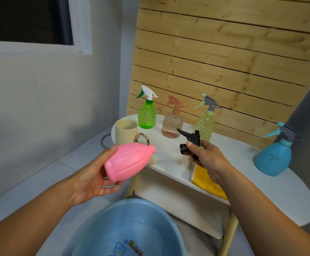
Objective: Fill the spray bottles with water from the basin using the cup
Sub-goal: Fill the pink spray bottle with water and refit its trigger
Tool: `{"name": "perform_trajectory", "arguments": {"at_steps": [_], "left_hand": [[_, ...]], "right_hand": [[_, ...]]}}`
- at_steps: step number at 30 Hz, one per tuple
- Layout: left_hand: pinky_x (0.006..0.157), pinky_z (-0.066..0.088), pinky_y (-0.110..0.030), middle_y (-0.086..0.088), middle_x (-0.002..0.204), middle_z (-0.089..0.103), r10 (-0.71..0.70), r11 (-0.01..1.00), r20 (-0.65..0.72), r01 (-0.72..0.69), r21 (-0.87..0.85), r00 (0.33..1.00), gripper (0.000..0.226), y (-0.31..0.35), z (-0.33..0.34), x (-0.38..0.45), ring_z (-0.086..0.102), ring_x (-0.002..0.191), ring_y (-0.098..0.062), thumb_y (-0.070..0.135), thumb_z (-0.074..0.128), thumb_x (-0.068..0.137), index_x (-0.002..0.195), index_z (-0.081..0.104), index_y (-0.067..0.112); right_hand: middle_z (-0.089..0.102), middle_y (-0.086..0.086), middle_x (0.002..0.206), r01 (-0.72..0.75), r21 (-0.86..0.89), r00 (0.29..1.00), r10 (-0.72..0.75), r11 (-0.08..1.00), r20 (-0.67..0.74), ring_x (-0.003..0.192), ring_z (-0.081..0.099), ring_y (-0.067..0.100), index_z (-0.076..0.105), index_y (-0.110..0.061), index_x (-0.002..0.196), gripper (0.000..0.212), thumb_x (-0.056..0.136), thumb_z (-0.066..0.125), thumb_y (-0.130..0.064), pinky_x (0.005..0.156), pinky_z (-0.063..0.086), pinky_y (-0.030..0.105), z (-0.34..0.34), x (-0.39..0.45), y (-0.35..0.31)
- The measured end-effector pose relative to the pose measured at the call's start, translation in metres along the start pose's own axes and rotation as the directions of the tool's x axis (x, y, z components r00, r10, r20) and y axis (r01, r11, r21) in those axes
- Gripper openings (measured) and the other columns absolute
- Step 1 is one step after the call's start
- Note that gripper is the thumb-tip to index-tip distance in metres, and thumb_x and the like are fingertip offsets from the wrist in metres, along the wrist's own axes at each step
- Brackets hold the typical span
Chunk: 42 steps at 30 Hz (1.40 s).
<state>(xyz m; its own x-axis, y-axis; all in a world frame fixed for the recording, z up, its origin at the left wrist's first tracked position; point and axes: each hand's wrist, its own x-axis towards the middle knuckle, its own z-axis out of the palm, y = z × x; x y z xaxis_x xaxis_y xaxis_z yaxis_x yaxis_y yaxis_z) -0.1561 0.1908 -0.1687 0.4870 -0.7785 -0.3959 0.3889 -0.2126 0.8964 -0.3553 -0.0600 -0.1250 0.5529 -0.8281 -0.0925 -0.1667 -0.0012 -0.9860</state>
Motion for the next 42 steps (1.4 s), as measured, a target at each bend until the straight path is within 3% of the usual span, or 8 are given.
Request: {"name": "perform_trajectory", "arguments": {"at_steps": [8,11,17,21,29,35,38,42], "left_hand": [[0.088,0.054,-0.039,-0.007,0.105,0.072,-0.026,0.998,-0.020,0.025,-0.054,0.999,0.075,-0.001,-0.013,0.001,0.063,0.089,-0.023,0.079,0.067,0.074,0.132,0.065,0.032],[0.084,0.058,-0.038,-0.013,0.117,0.073,-0.017,0.996,0.013,0.018,-0.089,1.000,0.098,-0.003,-0.018,0.003,0.067,0.089,-0.024,0.081,0.081,0.053,0.134,0.065,0.030],[0.083,0.064,-0.040,-0.018,0.125,0.073,-0.002,0.992,0.068,0.011,-0.123,0.998,0.125,-0.008,-0.015,0.007,0.075,0.100,-0.029,0.071,0.097,0.024,0.133,0.064,0.019],[0.084,0.065,-0.042,-0.018,0.122,0.074,0.006,0.989,0.100,0.009,-0.151,0.995,0.125,-0.008,-0.014,0.008,0.075,0.103,-0.033,0.062,0.102,0.023,0.132,0.064,0.015],[0.093,0.062,-0.041,-0.019,0.130,0.070,0.012,0.997,0.261,0.010,-0.082,0.965,0.108,-0.014,-0.017,0.004,0.070,0.119,-0.035,0.025,0.105,0.044,0.139,0.057,0.010],[0.098,0.058,-0.041,-0.006,0.129,0.071,0.039,0.992,0.244,-0.068,0.109,0.969,0.092,-0.027,-0.020,0.008,0.068,0.121,-0.027,0.006,0.090,0.062,0.143,0.052,0.028],[0.103,0.056,-0.043,-0.002,0.133,0.069,0.064,0.975,0.216,-0.108,0.195,0.974,0.101,-0.028,-0.022,0.011,0.065,0.124,-0.024,0.011,0.095,0.059,0.144,0.047,0.035],[0.096,0.061,-0.042,0.002,0.134,0.064,0.129,0.944,0.155,-0.170,0.283,0.979,0.106,-0.029,-0.024,0.013,0.063,0.123,-0.022,0.016,0.102,0.058,0.143,0.043,0.040]], "right_hand": [[0.068,0.003,0.076,-0.127,-0.153,0.978,0.098,0.980,-0.184,0.060,0.056,0.011,0.067,-0.009,0.102,0.019,0.100,0.065,-0.028,0.057,0.042,0.023,-0.025,0.014,0.018],[0.070,0.001,0.075,-0.135,-0.226,0.982,0.099,0.965,-0.164,0.068,0.059,0.013,0.067,-0.013,0.094,0.014,0.098,0.067,-0.026,0.062,0.045,0.025,-0.025,0.018,0.025],[0.075,0.009,0.097,-0.156,-0.301,0.979,0.108,0.941,-0.170,0.086,0.071,0.024,0.065,-0.002,0.121,0.037,0.095,0.070,-0.028,0.083,0.056,0.036,-0.020,0.029,0.043],[0.062,0.011,0.125,-0.158,-0.468,0.974,0.060,0.870,-0.218,0.106,0.058,0.028,0.048,-0.007,0.146,0.064,0.094,0.069,-0.038,0.094,0.049,0.040,-0.017,0.029,0.046],[0.059,0.009,0.134,-0.204,-0.755,0.942,-0.084,0.623,-0.325,0.123,0.054,0.035,0.057,-0.026,0.136,0.058,0.089,0.056,-0.061,0.105,0.042,0.047,-0.011,0.027,0.036],[0.072,-0.003,0.093,0.242,-0.518,0.959,-0.283,0.820,0.000,0.090,0.069,0.025,0.074,-0.017,0.107,0.026,0.097,0.065,-0.039,0.082,0.056,0.042,0.053,0.040,0.004],[0.064,-0.005,0.084,0.185,-0.402,0.981,-0.146,0.897,0.127,0.064,0.064,0.015,0.069,-0.014,0.110,0.029,0.099,0.062,-0.039,0.059,0.047,0.027,0.097,0.051,-0.012],[0.059,0.004,0.085,0.101,-0.393,0.979,-0.020,0.914,0.205,0.063,0.060,0.020,0.062,-0.010,0.106,0.031,0.103,0.054,-0.040,0.052,0.037,0.026,0.140,0.066,-0.018]]}}
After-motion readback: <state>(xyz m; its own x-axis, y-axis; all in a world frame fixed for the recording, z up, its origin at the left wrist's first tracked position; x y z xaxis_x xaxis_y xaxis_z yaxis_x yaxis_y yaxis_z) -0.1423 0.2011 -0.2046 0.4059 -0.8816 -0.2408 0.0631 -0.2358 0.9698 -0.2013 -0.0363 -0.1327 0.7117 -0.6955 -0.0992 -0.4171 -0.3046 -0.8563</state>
